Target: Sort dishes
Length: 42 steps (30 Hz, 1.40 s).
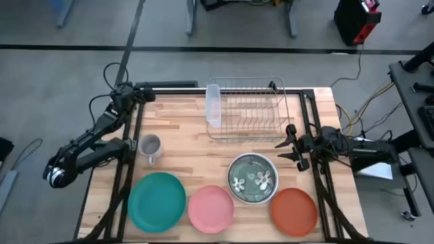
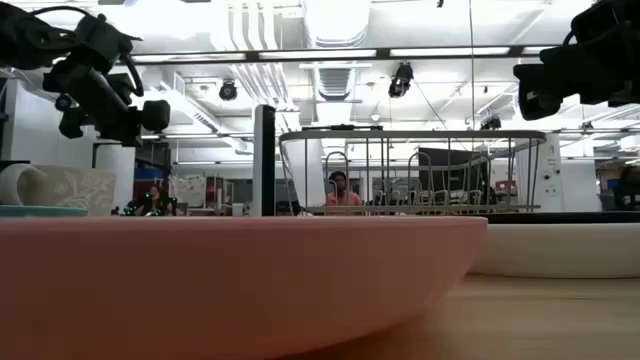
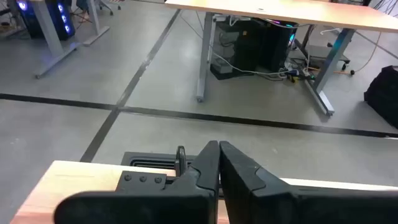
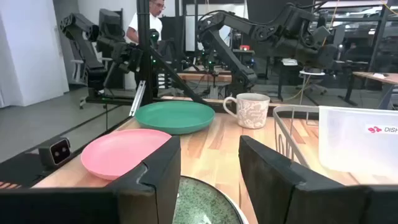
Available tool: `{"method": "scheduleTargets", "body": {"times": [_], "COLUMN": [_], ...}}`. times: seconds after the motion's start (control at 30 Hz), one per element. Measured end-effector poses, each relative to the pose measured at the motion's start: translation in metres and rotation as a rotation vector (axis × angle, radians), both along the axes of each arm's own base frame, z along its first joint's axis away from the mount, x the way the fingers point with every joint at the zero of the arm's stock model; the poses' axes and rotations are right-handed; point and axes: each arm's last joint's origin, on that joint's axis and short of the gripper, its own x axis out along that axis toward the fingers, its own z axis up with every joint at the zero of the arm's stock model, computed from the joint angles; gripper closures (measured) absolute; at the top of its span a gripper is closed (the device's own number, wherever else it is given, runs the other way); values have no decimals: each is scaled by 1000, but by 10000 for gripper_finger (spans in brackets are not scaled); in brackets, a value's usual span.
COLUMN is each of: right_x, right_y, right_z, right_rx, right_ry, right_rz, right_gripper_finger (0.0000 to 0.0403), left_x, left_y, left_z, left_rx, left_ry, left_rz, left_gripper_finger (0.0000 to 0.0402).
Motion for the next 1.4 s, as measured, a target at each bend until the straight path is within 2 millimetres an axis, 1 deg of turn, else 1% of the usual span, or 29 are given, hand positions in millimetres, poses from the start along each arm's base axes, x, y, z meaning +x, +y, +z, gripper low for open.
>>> {"method": "scheduleTargets", "body": {"times": [0.33, 0.73, 1.13, 1.4], "right_x": [0, 0, 0, 0], "right_y": [0, 0, 0, 0], "right_z": [0, 0, 0, 0], "right_rx": [0, 0, 0, 0], "right_ry": [0, 0, 0, 0], "right_rz": [0, 0, 0, 0], "right_gripper_finger": [240, 252, 238, 247], "left_x": [0, 0, 0, 0], "left_y": [0, 0, 0, 0], "left_z": [0, 0, 0, 0], "left_rx": [0, 0, 0, 0], "left_ry": [0, 0, 0, 0], "left_rz": [0, 0, 0, 0], "left_gripper_finger": [401, 401, 401, 401]}}
